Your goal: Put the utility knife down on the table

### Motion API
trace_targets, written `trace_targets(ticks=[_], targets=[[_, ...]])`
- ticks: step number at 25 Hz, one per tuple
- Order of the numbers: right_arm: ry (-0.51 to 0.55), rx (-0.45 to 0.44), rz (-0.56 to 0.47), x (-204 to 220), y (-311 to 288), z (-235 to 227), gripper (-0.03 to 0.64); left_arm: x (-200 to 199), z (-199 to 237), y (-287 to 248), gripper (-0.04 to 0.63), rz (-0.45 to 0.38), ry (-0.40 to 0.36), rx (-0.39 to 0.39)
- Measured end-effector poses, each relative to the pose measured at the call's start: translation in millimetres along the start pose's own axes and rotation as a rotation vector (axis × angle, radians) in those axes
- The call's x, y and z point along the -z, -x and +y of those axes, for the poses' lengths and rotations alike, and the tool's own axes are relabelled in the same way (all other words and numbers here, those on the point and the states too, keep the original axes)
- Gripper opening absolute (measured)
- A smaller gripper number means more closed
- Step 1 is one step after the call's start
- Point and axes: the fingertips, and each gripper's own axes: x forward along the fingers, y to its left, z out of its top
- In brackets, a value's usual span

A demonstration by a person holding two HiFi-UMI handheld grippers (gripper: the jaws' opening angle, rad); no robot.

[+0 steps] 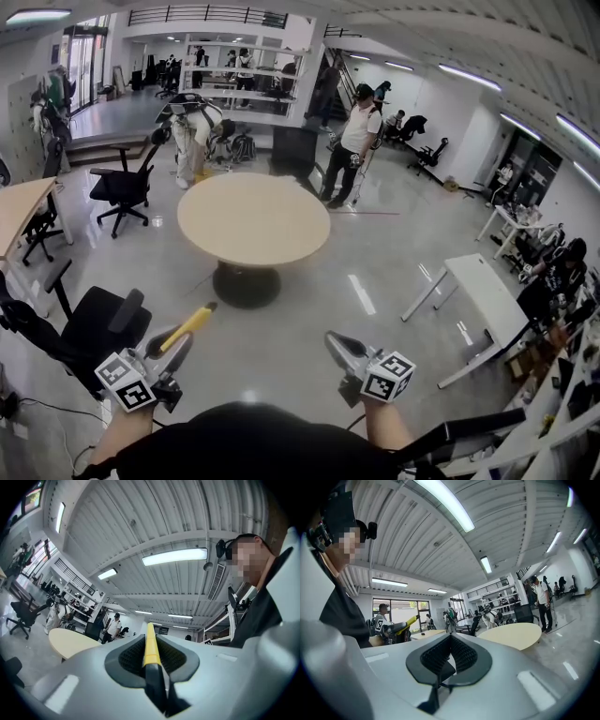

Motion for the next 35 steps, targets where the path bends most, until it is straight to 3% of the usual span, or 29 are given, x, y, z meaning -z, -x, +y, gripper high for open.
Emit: trace_targets(ticks=[20, 28, 35], targets=[[-0.068, 0.013, -0.015, 9, 98, -87, 0.015, 57, -72, -105, 0.067, 0.065, 0.017, 0.039], [-0.08, 0.024, -0.006, 7, 73, -96, 0.015, 54, -43, -114, 0.067, 0.07, 0.04, 0.048], [-0.046, 0.06, 0.003, -6, -11, -93, 0.014, 30, 42, -111, 0.067, 0.046, 0.065, 0.092]])
